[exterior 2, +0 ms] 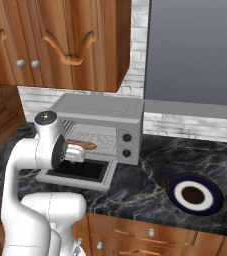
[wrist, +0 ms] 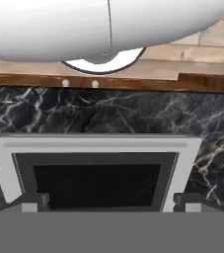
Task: Pull the toaster oven rack outwards. Pick up the baguette from the plate and place it on the toaster oven rack. Close the toaster oven door fully and set the temperature to the lowest setting.
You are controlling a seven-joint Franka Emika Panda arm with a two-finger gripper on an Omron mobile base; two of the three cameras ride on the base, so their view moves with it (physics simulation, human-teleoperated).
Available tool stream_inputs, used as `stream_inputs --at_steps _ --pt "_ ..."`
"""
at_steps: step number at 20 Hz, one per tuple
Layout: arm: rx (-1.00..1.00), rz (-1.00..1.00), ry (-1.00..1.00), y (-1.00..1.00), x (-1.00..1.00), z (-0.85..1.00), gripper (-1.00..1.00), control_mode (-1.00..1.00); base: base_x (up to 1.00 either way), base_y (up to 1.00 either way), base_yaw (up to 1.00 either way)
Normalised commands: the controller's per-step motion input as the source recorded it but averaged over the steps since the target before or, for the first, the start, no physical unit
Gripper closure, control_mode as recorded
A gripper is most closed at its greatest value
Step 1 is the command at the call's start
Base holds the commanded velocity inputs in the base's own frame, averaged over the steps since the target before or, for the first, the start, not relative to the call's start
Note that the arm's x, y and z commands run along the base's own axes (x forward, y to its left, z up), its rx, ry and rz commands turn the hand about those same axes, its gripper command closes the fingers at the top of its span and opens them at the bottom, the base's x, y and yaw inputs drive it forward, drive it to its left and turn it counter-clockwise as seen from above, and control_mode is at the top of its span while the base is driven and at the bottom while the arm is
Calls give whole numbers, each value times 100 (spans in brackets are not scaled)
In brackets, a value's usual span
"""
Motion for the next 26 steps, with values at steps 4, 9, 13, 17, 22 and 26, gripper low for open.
stream_inputs --at_steps 4,9,13,17,22,26 --pt "-2 0 0 11 38 -25 -100 -100 0 0 0" --pt "-2 0 0 3 22 -22 -100 -100 0 0 0" --pt "-2 0 0 0 18 -19 -100 -100 0 0 0" --pt "-3 0 0 0 15 -18 -100 -100 0 0 0" --pt "-3 0 0 0 14 -23 -100 -100 0 0 0" --pt "0 0 0 0 21 -20 -100 -100 0 0 0"
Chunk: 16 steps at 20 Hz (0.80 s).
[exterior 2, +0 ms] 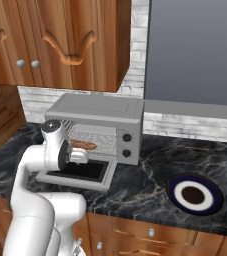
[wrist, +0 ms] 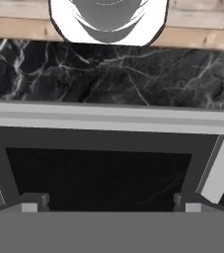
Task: Pull the toaster oven rack outwards. Pick up the baguette from the plate and place it on the toaster oven rack. Close the toaster oven door fully and set the temperature to the lowest setting.
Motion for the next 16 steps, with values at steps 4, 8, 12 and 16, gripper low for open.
stream_inputs --at_steps 4,8,12,16 --pt "0 0 0 0 22 -19 -100 -100 0 0 0" --pt "0 0 0 0 28 -18 -100 -100 0 0 0" --pt "0 0 0 0 31 -14 -100 -100 0 0 0" --pt "0 0 0 0 27 -14 -100 -100 0 0 0"
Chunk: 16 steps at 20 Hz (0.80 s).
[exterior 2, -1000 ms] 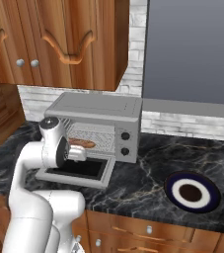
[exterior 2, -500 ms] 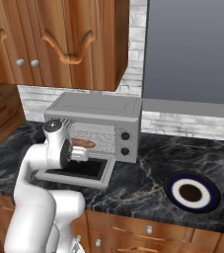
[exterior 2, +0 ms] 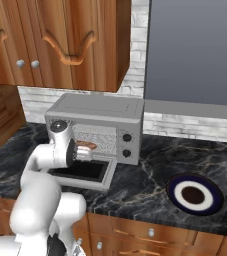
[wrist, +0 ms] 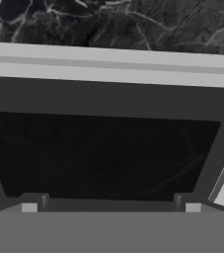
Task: Pull the toaster oven rack outwards. Pick up the baguette from the plate and place it on the toaster oven rack. Close the toaster oven door fully and set the temperature to the lowest setting.
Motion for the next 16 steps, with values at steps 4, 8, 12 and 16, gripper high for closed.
stream_inputs --at_steps 4,8,12,16 --pt "0 0 0 0 26 -16 -100 -100 0 0 0" --pt "0 0 0 0 25 -24 -100 -100 0 0 0" --pt "0 0 0 0 23 -24 -100 -100 0 0 0" --pt "0 0 0 0 24 -22 -100 -100 0 0 0"
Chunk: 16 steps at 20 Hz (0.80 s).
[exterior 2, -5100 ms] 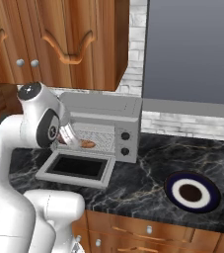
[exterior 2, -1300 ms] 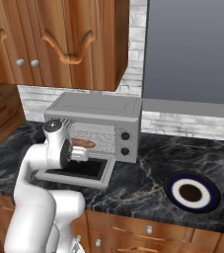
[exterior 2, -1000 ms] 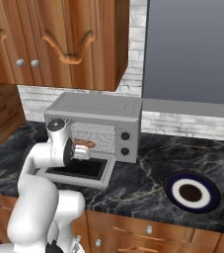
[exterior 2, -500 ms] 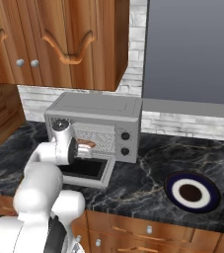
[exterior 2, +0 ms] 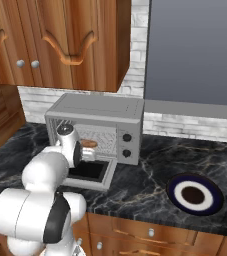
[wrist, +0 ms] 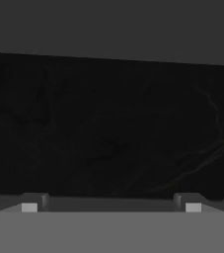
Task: Pull the toaster oven rack outwards. Pick up the baguette from the plate and place it on the toaster oven rack. Close the toaster oven door fully and set the temperature to the lowest setting.
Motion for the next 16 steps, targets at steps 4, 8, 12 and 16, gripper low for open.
stream_inputs --at_steps 4,8,12,16 --pt "0 0 0 0 27 -14 -100 -100 0 0 0" --pt "0 0 0 0 33 0 -100 -100 0 0 0" --pt "0 0 0 0 40 0 -100 -100 0 0 0" --pt "0 0 0 0 36 0 -100 -100 0 0 0"
